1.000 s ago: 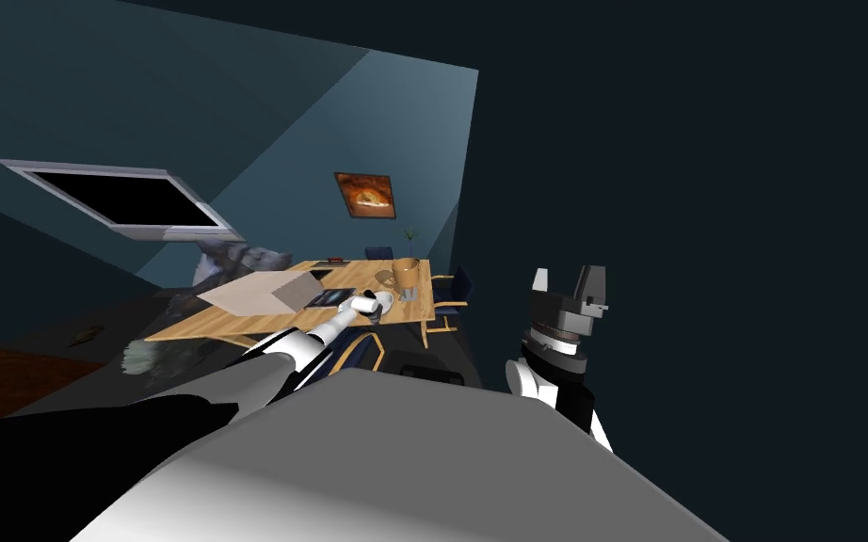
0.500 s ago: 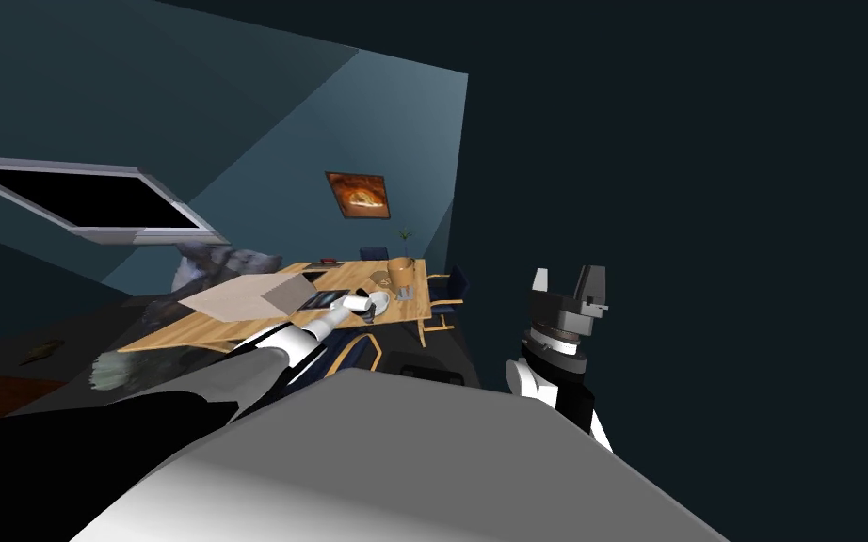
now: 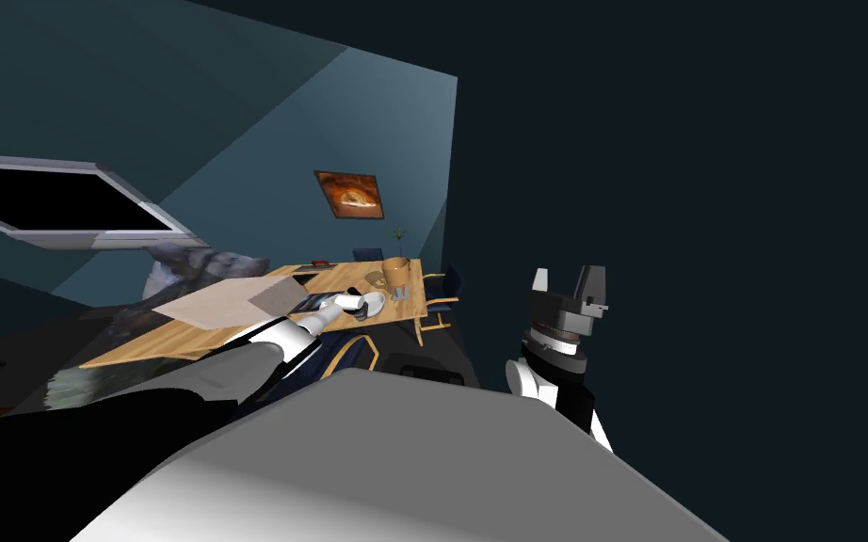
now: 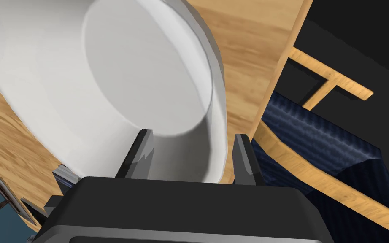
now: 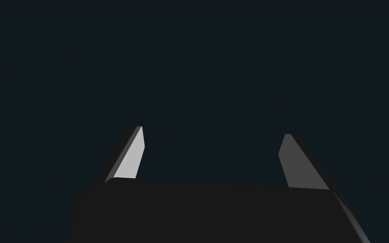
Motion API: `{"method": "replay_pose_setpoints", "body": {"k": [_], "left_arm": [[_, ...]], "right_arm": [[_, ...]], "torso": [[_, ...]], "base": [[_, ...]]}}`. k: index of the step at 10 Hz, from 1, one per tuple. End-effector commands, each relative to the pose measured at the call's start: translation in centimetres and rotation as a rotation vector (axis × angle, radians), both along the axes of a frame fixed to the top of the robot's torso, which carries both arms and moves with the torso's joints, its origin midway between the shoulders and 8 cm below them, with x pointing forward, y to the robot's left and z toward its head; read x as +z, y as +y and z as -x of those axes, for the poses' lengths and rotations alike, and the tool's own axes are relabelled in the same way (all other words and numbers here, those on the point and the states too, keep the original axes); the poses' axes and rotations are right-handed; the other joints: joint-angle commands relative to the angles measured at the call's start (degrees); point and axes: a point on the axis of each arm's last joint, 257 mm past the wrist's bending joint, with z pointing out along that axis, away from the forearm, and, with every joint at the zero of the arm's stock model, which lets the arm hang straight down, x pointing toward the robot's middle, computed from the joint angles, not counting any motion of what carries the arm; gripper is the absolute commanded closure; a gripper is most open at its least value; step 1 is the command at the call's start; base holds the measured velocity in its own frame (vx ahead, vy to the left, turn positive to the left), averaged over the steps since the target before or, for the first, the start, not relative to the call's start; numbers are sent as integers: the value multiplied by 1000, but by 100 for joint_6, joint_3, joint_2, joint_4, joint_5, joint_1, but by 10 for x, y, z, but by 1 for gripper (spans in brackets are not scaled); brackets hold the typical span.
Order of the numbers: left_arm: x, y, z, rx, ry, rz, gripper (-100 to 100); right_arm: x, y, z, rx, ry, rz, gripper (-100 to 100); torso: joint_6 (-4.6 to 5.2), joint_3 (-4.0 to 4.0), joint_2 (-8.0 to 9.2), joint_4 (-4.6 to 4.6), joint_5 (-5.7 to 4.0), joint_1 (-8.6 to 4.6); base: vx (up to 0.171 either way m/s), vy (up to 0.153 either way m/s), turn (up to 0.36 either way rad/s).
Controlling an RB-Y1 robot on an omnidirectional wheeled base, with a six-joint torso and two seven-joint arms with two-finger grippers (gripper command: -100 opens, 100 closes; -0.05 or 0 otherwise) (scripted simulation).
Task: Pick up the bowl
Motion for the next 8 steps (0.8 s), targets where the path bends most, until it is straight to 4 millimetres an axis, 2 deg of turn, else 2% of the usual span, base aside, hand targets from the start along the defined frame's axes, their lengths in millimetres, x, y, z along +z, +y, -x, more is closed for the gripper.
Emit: {"method": "replay_pose_setpoints", "body": {"k": [1,4,5,6,7,8], "left_arm": [[0,0,0,0,0,0,100],[-1,0,1,-1,3,-1,100],[-1,0,1,-2,4,-1,0],[-15,-33,7,-48,39,29,100],[-12,-46,-3,-87,25,22,100],[-15,-66,-1,-135,42,33,100]], "right_arm": [[0,0,0,0,0,0,0],[0,0,0,0,0,0,0],[0,0,0,0,0,0,0],[0,0,0,0,0,0,0],[0,0,0,0,0,0,0],[0,0,0,0,0,0,0]], "torso": [[0,0,0,0,0,0],[-3,2,-1,5,-1,2],[-3,4,1,7,-3,0],[-3,6,3,8,-5,-2],[-20,-3,-2,-6,8,11],[-10,-10,-10,-13,18,16]], "base": [[-6,-3,4],[0,0,0],[0,0,0],[49,46,333],[70,45,183],[91,52,238]]}}
